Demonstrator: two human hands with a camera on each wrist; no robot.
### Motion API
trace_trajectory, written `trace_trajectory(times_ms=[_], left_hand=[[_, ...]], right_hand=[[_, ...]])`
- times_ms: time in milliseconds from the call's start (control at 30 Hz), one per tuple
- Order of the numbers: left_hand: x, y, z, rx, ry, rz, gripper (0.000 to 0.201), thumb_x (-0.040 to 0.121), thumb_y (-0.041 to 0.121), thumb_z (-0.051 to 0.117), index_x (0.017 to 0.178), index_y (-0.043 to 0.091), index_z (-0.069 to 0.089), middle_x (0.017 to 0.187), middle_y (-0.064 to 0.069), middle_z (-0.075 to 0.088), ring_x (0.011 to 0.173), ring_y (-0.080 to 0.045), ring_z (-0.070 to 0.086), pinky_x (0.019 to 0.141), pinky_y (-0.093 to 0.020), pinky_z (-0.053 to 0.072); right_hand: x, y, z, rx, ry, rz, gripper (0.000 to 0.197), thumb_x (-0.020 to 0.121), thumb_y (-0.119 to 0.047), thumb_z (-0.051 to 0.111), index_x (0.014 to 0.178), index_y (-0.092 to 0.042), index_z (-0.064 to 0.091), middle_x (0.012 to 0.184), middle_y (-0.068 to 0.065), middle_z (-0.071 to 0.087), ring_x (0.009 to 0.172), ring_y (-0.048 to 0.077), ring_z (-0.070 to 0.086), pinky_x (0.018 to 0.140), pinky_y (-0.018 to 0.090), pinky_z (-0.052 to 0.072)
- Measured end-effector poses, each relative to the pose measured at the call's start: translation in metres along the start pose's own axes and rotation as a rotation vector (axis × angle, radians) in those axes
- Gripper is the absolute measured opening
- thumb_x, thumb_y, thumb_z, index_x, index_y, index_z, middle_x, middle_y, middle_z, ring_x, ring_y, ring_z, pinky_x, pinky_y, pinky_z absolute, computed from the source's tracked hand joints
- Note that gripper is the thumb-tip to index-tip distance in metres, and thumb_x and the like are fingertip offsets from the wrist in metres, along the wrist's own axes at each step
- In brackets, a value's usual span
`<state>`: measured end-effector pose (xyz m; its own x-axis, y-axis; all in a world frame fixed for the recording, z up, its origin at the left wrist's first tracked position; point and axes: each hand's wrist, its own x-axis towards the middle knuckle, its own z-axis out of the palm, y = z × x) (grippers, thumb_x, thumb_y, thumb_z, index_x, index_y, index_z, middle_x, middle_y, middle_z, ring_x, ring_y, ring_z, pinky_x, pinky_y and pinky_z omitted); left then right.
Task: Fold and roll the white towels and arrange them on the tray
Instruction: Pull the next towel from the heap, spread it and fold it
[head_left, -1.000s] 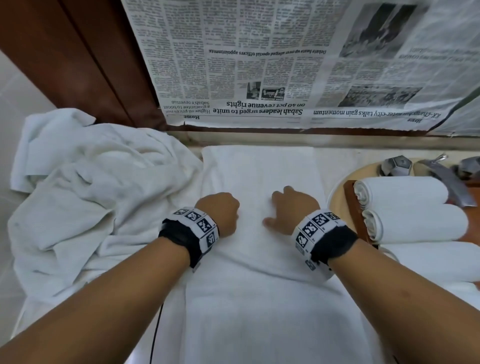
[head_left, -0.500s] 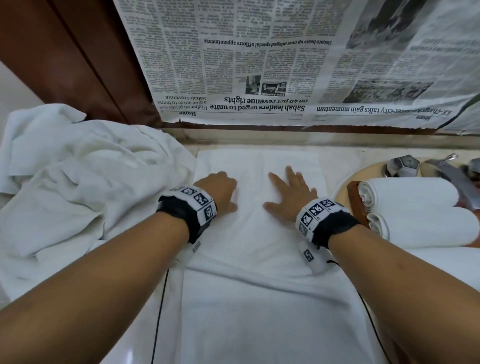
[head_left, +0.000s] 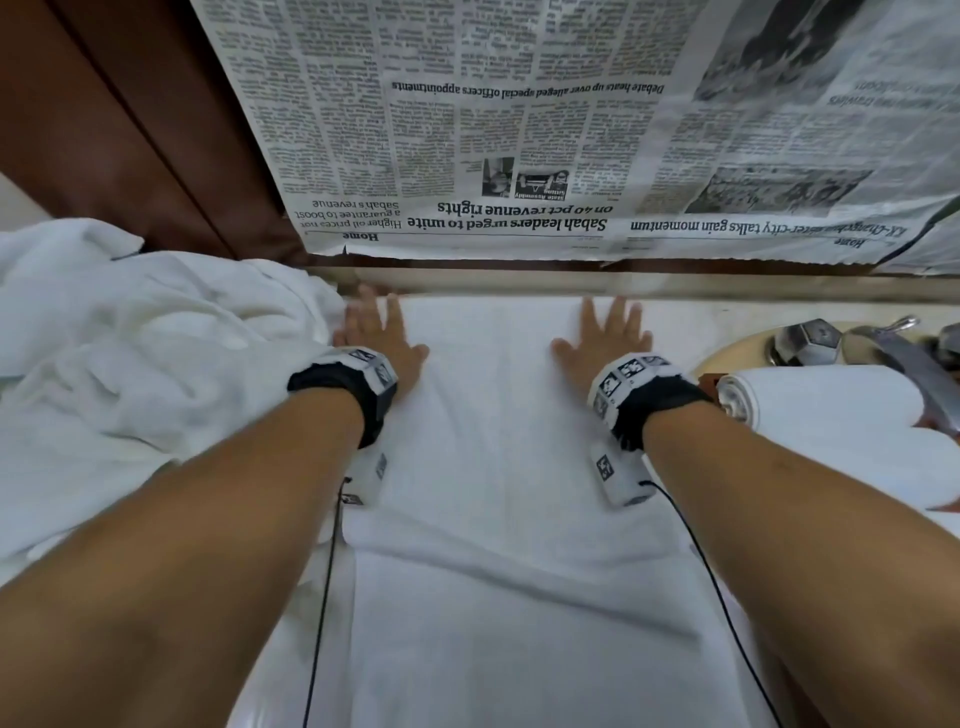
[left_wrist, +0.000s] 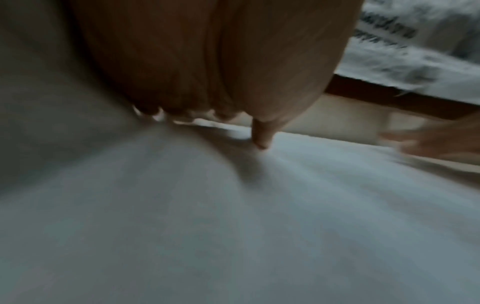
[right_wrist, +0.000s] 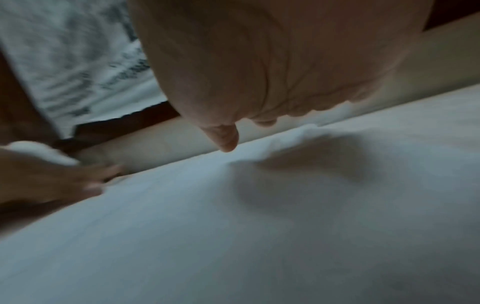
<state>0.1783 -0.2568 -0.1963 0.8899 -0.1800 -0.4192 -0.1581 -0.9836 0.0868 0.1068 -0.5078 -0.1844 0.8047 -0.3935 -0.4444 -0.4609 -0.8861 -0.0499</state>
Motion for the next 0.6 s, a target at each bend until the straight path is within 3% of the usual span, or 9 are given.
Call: trace_trajectory(times_ms=[67,133,233,300,367,433,467,533,600], left_hand=[[-0.010,0.025,0.004,0.030,0.046,0.150,0.071,0.103,0.048,0.030,0.156,0.024,-0.012,0.161,-0.010,-0.025,0.150,-0.031,-0.013,0.119,-0.050,0.005],[-0.020,0.038,0.017,0.063,-0.059,0.311,0.063,0.105,0.045,0.025,0.156,0.029,-0.008,0.162,-0.006,-0.022,0.151,-0.026,-0.012,0.120,-0.048,0.004],[-0.020,0.012,0.024,0.063,-0.081,0.178,0.064,0.104,0.050,0.022,0.155,0.032,-0.012,0.161,-0.003,-0.026,0.151,-0.024,-0.014,0.121,-0.046,0.003],[-0.018,-0.007,0.016,0.024,-0.070,0.051,0.068,0.104,0.051,0.023,0.156,0.027,-0.012,0.161,-0.007,-0.025,0.150,-0.029,-0.013,0.121,-0.045,0.005],[-0.018,-0.009,0.010,-0.016,-0.037,-0.003,0.069,0.104,0.049,0.026,0.157,0.023,-0.010,0.160,-0.010,-0.025,0.150,-0.032,-0.014,0.121,-0.047,0.003],[-0.027,0.014,0.008,0.009,0.056,0.092,0.069,0.104,0.047,0.028,0.157,0.025,-0.009,0.161,-0.010,-0.023,0.150,-0.033,-0.013,0.120,-0.051,0.003],[-0.033,0.027,0.011,0.027,0.050,0.203,0.067,0.104,0.045,0.028,0.157,0.025,-0.008,0.162,-0.010,-0.022,0.150,-0.032,-0.012,0.120,-0.051,0.005],[-0.044,0.043,0.023,0.063,-0.096,0.401,0.062,0.105,0.043,0.025,0.157,0.028,-0.006,0.162,-0.008,-0.020,0.150,-0.031,-0.011,0.119,-0.050,0.009],[-0.046,0.030,0.034,0.119,-0.163,0.399,0.063,0.104,0.048,0.024,0.156,0.031,-0.009,0.161,-0.005,-0.024,0.150,-0.030,-0.013,0.119,-0.049,0.007]], right_hand=[[-0.009,-0.020,0.011,-0.030,-0.029,-0.168,0.074,0.101,-0.059,0.027,0.157,-0.029,-0.012,0.162,0.011,-0.026,0.151,0.034,-0.017,0.121,0.052,0.004],[-0.017,-0.025,0.029,-0.047,-0.078,-0.273,0.071,0.102,-0.058,0.025,0.157,-0.031,-0.010,0.162,0.008,-0.026,0.151,0.031,-0.016,0.121,0.051,0.005],[-0.014,-0.003,0.032,-0.027,-0.044,-0.152,0.070,0.102,-0.056,0.024,0.158,-0.032,-0.010,0.162,0.007,-0.026,0.152,0.029,-0.015,0.121,0.051,0.003],[-0.012,0.010,0.018,0.023,-0.058,0.005,0.071,0.102,-0.054,0.027,0.158,-0.029,-0.008,0.163,0.008,-0.025,0.152,0.031,-0.014,0.122,0.050,0.002],[-0.016,0.008,0.006,0.012,-0.045,0.043,0.072,0.103,-0.052,0.028,0.158,-0.024,-0.009,0.163,0.012,-0.023,0.151,0.033,-0.014,0.122,0.049,0.003],[-0.028,-0.011,0.002,-0.010,0.001,-0.077,0.072,0.104,-0.051,0.027,0.158,-0.023,-0.011,0.162,0.013,-0.024,0.151,0.035,-0.014,0.122,0.049,0.005],[-0.034,-0.021,0.006,0.002,-0.008,-0.170,0.071,0.104,-0.049,0.027,0.158,-0.024,-0.011,0.162,0.012,-0.024,0.151,0.035,-0.015,0.121,0.049,0.006],[-0.044,-0.027,0.020,0.009,-0.117,-0.309,0.068,0.105,-0.048,0.028,0.158,-0.026,-0.007,0.163,0.008,-0.024,0.151,0.033,-0.015,0.121,0.049,0.007],[-0.047,-0.010,0.031,-0.077,-0.178,-0.328,0.067,0.105,-0.047,0.027,0.158,-0.028,-0.009,0.163,0.006,-0.025,0.151,0.032,-0.014,0.121,0.050,0.008]])
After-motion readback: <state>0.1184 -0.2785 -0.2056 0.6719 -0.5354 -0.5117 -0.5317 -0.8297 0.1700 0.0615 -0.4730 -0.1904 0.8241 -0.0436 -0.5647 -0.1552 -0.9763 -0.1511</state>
